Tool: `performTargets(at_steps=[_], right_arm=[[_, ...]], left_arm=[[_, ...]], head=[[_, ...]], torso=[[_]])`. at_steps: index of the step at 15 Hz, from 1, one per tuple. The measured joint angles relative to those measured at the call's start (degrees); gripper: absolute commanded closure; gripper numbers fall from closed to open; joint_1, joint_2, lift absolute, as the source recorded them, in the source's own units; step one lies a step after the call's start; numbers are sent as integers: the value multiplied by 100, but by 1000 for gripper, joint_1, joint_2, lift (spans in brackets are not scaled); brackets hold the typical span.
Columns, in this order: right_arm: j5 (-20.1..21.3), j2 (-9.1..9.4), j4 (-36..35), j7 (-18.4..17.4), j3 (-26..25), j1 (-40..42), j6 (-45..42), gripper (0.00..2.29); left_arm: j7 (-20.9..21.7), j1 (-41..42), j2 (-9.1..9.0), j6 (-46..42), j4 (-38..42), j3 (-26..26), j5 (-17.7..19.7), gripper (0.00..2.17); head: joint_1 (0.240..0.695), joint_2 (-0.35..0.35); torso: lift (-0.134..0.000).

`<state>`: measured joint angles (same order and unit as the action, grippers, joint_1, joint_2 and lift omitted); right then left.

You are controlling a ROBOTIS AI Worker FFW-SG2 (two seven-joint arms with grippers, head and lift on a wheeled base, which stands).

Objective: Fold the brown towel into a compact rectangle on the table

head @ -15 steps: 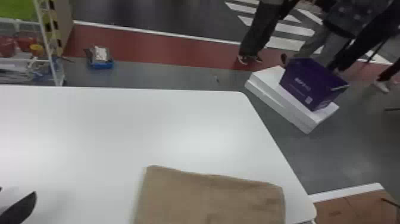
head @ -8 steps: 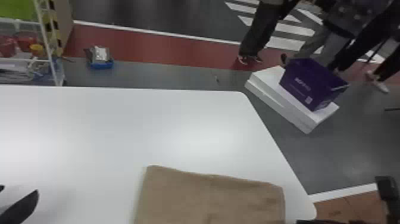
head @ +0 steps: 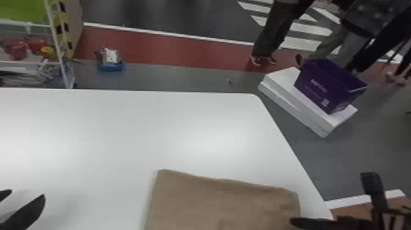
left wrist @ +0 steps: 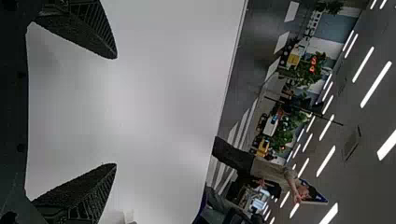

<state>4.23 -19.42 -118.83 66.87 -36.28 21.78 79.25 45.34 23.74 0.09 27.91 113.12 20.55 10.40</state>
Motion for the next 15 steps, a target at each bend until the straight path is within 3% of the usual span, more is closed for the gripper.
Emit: performTargets(at_steps=[9,13,15], right_arm=[[3,78,23,-25,283,-68,4,434],[44,153,-25,-42,437,-173,43,778],[114,174,-30,-133,566,-244,3,1217]], left_arm=[[18,96,0,-49,61,39,32,53],[19,116,0,-53,70,48,33,53],[19,125,0,-54,70,59,33,53]], head=[[695,-259],[695,-233],[695,-218]], torso=[[-134],[-134],[-134]])
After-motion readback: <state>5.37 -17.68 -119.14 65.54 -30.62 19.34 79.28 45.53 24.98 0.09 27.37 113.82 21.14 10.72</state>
